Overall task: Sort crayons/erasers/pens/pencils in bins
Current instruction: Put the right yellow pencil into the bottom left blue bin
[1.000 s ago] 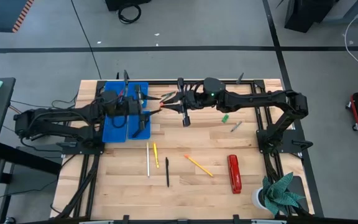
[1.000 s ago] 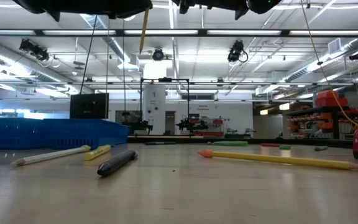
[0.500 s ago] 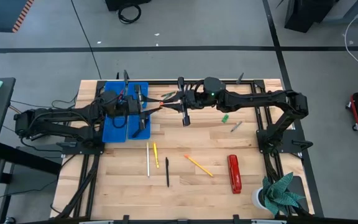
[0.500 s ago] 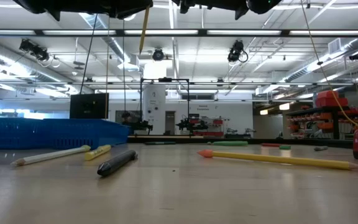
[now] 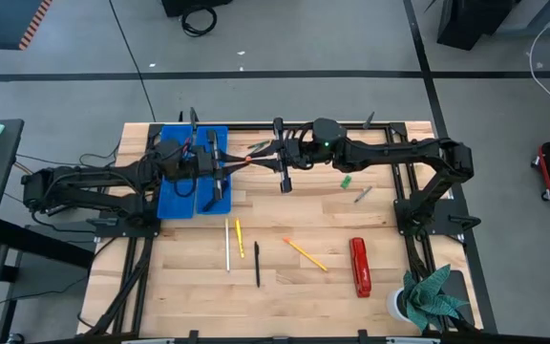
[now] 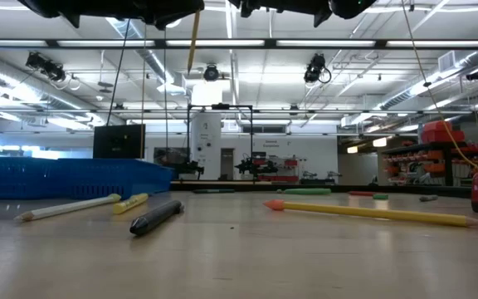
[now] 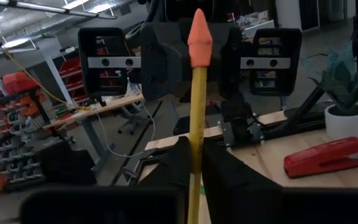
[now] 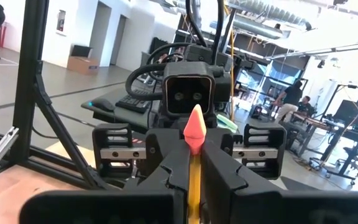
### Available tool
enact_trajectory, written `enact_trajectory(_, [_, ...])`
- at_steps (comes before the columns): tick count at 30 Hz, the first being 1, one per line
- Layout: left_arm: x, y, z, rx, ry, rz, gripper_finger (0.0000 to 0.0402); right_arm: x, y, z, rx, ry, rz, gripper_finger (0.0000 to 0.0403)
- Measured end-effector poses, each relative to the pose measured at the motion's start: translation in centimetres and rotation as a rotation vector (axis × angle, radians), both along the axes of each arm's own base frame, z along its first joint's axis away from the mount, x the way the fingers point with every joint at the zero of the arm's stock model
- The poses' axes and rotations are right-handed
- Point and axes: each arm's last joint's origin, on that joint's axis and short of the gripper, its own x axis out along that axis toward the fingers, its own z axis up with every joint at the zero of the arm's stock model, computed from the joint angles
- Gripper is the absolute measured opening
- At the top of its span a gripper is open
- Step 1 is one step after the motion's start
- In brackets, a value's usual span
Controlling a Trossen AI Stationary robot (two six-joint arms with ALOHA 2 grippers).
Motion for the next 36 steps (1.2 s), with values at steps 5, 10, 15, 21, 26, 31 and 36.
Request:
enact_trajectory(5, [0.0, 0.0, -0.1, -0.01, 0.007, -0.001, 0.0024, 0.0, 0.0, 0.0, -0.004, 0.002, 0.014, 0.0035])
enact_trajectory(10, [0.0, 0.1, -0.1, -0.033, 0.012, 0.03, 0.004, 0.0, 0.0, -0.1, -0.002, 0.013, 0.013, 0.0039])
enact_trajectory(15, [-0.4, 0.2, -0.4, -0.029, 0.061, 0.117, 0.0029, 0.0, -0.1, -0.6, 0.027, 0.067, 0.001, 0.0065])
enact_trajectory(21, [-1.7, 0.3, -0.3, -0.063, 0.151, 0.259, 0.0024, 0.0, -0.6, -1.6, 0.085, 0.186, -0.071, 0.0118])
enact_trajectory(26, [-3.3, 0.8, 1.1, -0.169, 0.198, 0.512, 0.0032, -0.1, -0.2, -3.1, 0.111, 0.322, -0.042, 0.015])
enact_trajectory(31, [-4.4, 0.9, 0.7, -0.274, 0.29, 0.717, 0.0026, -0.5, 0.0, -4.5, 0.139, 0.48, -0.049, 0.0158])
enact_trajectory(36, [-5.8, 1.0, 0.3, -0.353, 0.381, 0.903, 0.003, -1.1, 1.6, -6.2, 0.168, 0.681, -0.016, 0.0158])
